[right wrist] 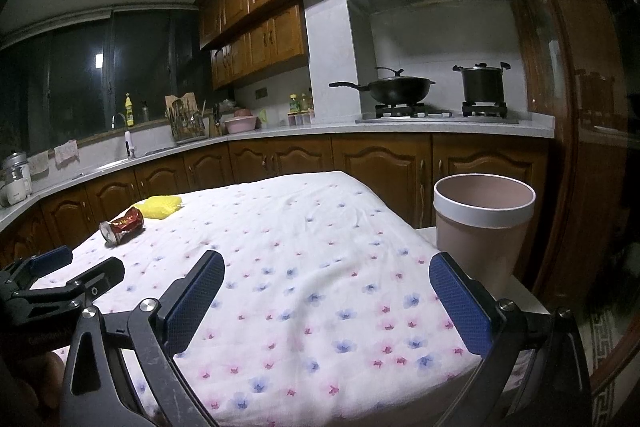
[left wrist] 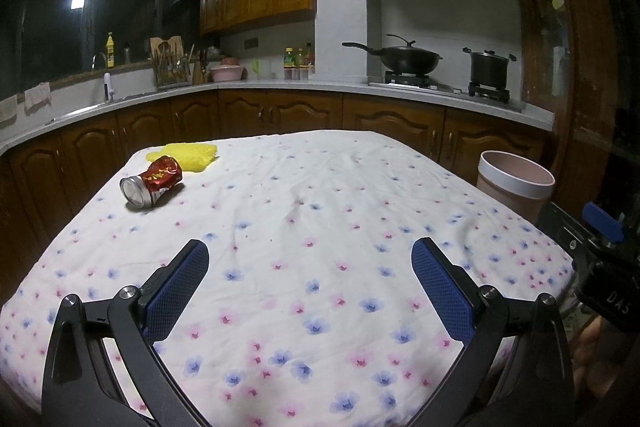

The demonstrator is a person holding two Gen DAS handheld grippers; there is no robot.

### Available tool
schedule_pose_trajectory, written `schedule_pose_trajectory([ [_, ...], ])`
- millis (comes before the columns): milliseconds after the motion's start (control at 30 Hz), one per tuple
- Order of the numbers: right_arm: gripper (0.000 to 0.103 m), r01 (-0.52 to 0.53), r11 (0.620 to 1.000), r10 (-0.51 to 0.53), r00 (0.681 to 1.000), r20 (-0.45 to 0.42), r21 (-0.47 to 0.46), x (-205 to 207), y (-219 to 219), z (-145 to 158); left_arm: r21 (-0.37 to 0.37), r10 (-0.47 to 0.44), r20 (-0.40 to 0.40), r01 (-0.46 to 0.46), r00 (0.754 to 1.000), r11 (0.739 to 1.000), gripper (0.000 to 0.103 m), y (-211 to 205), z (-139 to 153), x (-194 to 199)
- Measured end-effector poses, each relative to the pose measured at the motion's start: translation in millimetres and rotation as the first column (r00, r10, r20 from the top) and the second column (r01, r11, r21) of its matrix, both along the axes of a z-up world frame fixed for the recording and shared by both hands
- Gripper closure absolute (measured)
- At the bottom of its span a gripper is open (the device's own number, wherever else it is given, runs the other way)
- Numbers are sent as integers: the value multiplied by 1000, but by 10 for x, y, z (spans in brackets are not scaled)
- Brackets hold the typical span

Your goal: Collect trash

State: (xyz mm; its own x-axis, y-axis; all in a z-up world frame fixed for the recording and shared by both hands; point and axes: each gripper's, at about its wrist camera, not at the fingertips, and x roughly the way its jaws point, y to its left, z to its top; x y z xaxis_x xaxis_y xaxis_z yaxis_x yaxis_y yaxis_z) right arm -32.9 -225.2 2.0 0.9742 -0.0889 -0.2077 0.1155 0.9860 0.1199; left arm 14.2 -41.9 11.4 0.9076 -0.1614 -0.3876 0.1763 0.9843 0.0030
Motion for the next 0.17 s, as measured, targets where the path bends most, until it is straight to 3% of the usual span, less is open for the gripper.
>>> schedule_pose_trajectory([
  [167, 0, -2, 1000, 2, 1000, -11, -2, 28, 26, 34, -17, -4, -27, 3, 1000, 1000, 0, -10, -25, 56],
])
